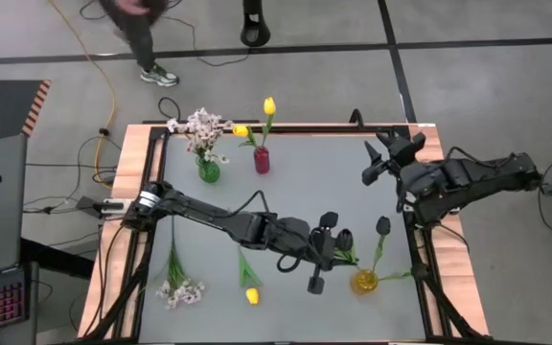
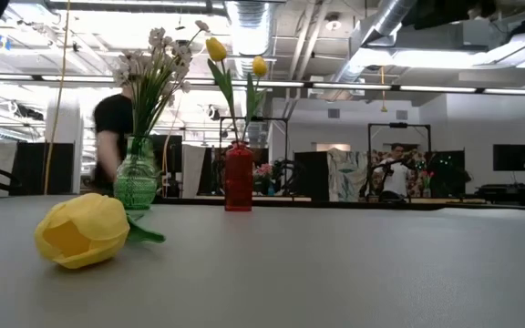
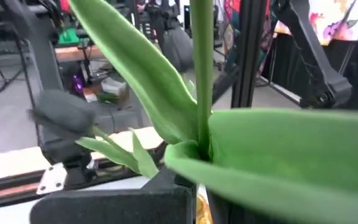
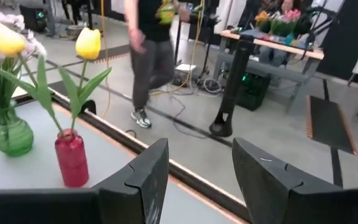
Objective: Sort flowers into vase by color
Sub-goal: Put the black tulip into the yellow vase
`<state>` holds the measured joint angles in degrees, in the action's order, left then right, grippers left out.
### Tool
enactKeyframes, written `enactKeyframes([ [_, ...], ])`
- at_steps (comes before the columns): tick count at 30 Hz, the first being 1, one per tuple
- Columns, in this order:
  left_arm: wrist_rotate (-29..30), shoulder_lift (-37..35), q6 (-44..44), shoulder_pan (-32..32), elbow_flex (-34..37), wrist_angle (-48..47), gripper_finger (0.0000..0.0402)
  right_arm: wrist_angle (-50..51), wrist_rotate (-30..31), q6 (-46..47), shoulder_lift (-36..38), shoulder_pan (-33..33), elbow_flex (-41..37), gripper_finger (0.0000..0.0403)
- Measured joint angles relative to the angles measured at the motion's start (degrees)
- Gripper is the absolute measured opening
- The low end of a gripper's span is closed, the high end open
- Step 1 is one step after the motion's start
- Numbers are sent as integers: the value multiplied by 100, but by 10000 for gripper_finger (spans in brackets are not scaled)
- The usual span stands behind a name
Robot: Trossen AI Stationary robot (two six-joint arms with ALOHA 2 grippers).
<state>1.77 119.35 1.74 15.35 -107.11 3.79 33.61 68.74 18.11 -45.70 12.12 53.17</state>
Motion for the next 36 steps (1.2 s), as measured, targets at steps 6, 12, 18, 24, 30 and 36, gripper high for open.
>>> enactKeyframes([
  [6, 92, -33, 0, 5, -28, 38, 0, 87, -206, 101, -6, -70, 0, 203],
  [12, 103, -31, -139, -60, -28, 18, 0, 87, -295, 115, -6, -68, 0, 203],
  [18, 106, -22, -346, -122, -26, -8, 0, 91, -298, 291, -6, -65, 0, 203],
  [24, 102, -22, -349, -111, -26, 17, 0, 118, -298, 293, -6, -65, 0, 203],
  [30, 103, -22, -348, -116, -24, 17, 9, 118, -298, 304, -6, -65, 0, 203],
  [36, 104, -22, -455, -116, -24, 36, 27, 118, -298, 304, -6, -65, 0, 203],
])
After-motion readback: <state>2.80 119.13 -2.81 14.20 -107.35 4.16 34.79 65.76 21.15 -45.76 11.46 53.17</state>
